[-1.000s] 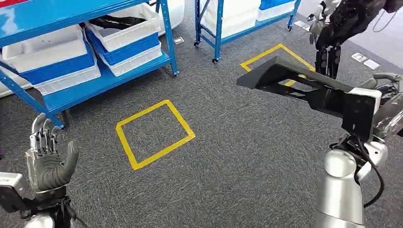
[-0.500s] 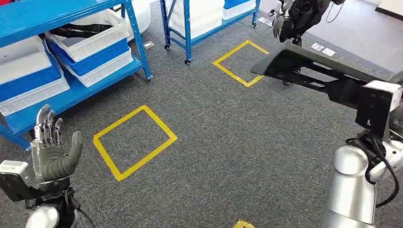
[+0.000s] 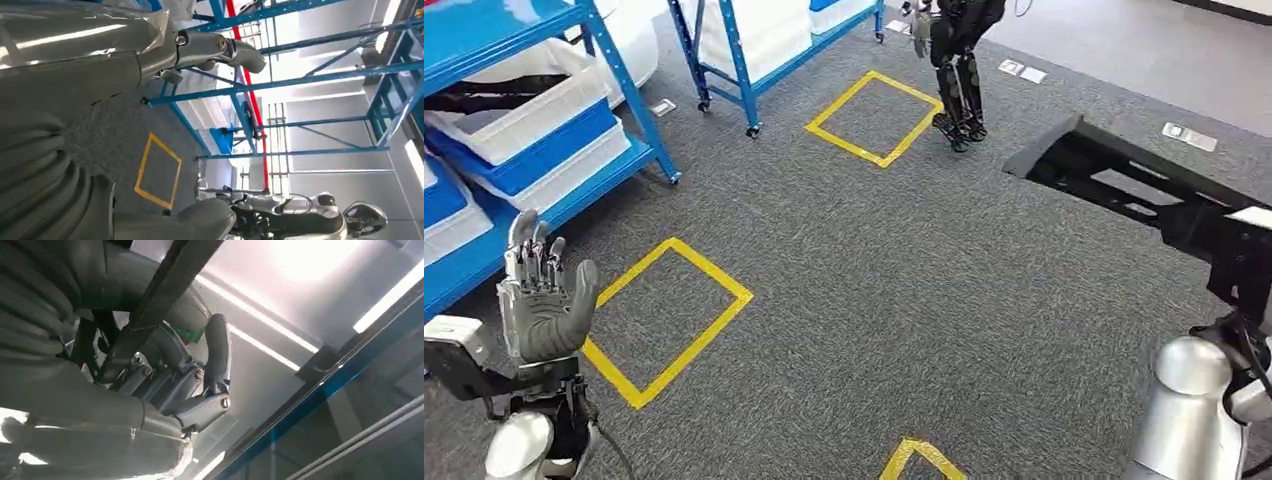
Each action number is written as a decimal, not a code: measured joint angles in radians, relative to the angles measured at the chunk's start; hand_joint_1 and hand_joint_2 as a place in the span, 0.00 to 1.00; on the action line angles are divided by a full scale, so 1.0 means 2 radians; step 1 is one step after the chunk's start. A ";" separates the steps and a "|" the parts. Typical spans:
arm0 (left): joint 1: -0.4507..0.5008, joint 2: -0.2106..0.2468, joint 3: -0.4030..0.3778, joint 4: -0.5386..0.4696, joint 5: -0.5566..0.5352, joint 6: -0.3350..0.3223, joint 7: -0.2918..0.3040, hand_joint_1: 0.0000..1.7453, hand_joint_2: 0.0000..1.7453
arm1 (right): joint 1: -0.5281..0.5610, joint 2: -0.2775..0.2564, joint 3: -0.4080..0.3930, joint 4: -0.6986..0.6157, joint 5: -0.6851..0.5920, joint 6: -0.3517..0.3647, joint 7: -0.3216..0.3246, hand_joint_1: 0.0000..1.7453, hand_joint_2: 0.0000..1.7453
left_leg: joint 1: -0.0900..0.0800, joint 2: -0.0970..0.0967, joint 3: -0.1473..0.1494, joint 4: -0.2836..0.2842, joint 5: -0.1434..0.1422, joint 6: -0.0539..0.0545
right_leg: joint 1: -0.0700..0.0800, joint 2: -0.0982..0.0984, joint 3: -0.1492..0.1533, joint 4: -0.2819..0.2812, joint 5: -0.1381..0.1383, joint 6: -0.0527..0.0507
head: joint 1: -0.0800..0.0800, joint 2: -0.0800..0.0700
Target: Take the parts from the cabinet and place them on the table.
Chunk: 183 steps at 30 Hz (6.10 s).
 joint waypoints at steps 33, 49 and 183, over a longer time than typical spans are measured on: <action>0.008 -0.008 0.019 0.030 0.002 -0.023 0.010 0.00 1.00 | 0.041 0.037 -0.085 -0.015 0.027 -0.002 -0.007 1.00 1.00 | 0.003 -0.038 -0.032 0.079 -0.047 -0.001 | 0.002 0.015 -0.002 0.004 0.001 -0.006 | -0.007 0.000; -0.014 -0.019 0.024 0.045 -0.011 -0.034 0.019 0.00 1.00 | 0.017 0.033 -0.098 -0.022 0.060 -0.002 0.011 1.00 1.00 | -0.005 -0.037 -0.004 -0.009 0.021 0.028 | 0.008 0.022 -0.071 0.121 -0.044 0.000 | -0.005 0.000; -0.026 0.007 0.007 0.117 -0.037 -0.079 0.031 0.00 1.00 | 0.044 0.017 -0.065 -0.035 0.158 -0.002 0.036 1.00 1.00 | -0.023 -0.048 -0.058 -0.003 0.052 0.035 | 0.013 0.024 0.043 0.004 -0.043 -0.013 | -0.007 0.000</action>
